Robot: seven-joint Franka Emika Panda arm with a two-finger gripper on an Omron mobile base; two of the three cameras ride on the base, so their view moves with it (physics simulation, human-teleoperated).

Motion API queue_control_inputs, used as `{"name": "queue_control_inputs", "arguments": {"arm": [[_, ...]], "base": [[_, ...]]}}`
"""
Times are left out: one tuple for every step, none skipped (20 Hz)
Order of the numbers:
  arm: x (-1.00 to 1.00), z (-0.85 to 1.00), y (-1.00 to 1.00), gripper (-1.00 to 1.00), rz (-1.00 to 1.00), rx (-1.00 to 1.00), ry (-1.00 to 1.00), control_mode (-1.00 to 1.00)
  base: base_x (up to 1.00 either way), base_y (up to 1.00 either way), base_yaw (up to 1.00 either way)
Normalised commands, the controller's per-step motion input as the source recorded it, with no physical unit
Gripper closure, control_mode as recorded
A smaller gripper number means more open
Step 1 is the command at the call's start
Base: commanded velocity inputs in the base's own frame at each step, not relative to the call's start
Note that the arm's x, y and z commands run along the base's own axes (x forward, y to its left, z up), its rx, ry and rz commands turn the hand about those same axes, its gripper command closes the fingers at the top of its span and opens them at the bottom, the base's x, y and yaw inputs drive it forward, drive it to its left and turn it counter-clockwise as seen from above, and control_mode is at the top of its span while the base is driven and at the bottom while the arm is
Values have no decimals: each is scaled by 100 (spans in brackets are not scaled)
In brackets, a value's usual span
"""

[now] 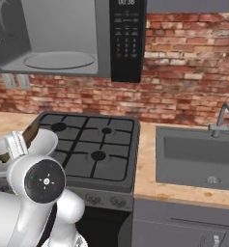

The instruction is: Remove the pear from the bowl and place it on the small plate. Then place the bowl with only the fish in the microwave, close the door, and press the start button to microwave the fish.

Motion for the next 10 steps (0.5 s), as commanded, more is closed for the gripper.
{"name": "queue_control_inputs", "arguments": {"arm": [[0, 0, 0, 100, 0, 0, 0, 100], [0, 0, 0, 100, 0, 0, 0, 100], [0, 0, 0, 100, 0, 0, 0, 100], [0, 0, 0, 100, 0, 0, 0, 100], [0, 0, 0, 100, 0, 0, 0, 100], [0, 0, 0, 100, 0, 0, 0, 100], [0, 0, 0, 100, 0, 0, 0, 100], [0, 0, 0, 100, 0, 0, 0, 100], [0, 0, 0, 100, 0, 0, 0, 100], [0, 0, 0, 100, 0, 0, 0, 100]], "base": [[62, 0, 14], [59, 0, 13], [54, 0, 14], [56, 0, 15], [54, 0, 14], [46, 0, 14], [29, 0, 10], [24, 0, 0], [13, 0, 1], [12, 0, 3]]}}
